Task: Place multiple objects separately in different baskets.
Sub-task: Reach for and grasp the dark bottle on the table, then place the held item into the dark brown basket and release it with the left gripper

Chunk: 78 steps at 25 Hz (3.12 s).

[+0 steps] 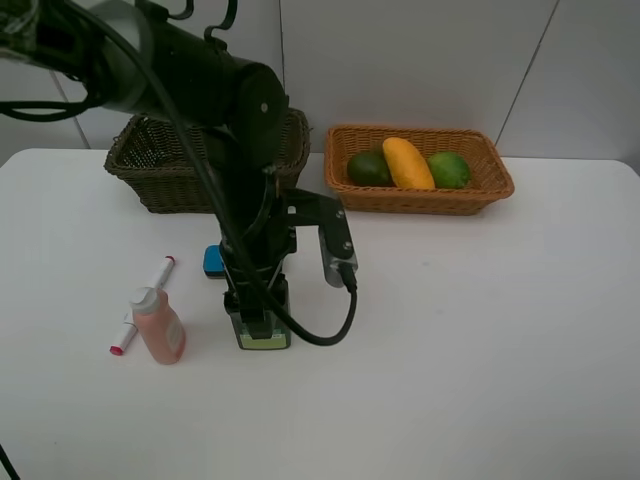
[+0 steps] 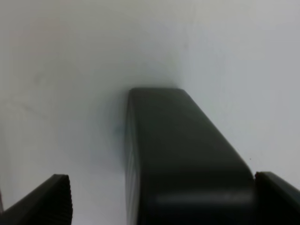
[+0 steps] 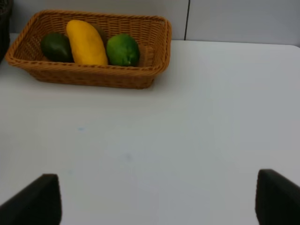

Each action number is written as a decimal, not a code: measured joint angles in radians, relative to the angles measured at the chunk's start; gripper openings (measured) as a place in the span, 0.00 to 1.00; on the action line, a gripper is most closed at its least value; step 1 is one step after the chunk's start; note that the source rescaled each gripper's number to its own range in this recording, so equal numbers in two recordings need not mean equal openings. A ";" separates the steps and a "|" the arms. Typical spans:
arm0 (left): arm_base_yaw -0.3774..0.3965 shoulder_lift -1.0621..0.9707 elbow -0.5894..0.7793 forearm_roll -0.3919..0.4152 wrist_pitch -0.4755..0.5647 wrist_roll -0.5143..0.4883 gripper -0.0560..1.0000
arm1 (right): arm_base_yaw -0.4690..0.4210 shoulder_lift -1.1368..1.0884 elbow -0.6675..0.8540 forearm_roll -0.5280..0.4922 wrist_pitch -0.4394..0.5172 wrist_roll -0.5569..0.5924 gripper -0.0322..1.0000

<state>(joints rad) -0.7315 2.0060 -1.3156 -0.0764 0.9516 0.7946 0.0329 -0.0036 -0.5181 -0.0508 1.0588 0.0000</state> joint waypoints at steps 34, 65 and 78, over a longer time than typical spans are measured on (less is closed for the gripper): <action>0.008 -0.065 -0.096 -0.039 0.037 -0.032 0.42 | 0.000 0.000 0.000 0.000 0.000 0.000 0.99; 0.480 -0.010 -0.446 0.115 -0.203 -0.054 0.42 | 0.000 0.000 0.000 0.000 0.000 0.000 0.99; 0.565 0.165 -0.446 0.116 -0.271 -0.054 0.42 | 0.000 0.000 0.000 0.000 0.000 0.000 0.99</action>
<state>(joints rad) -0.1662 2.1707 -1.7621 0.0400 0.6804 0.7405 0.0329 -0.0036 -0.5181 -0.0508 1.0588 0.0000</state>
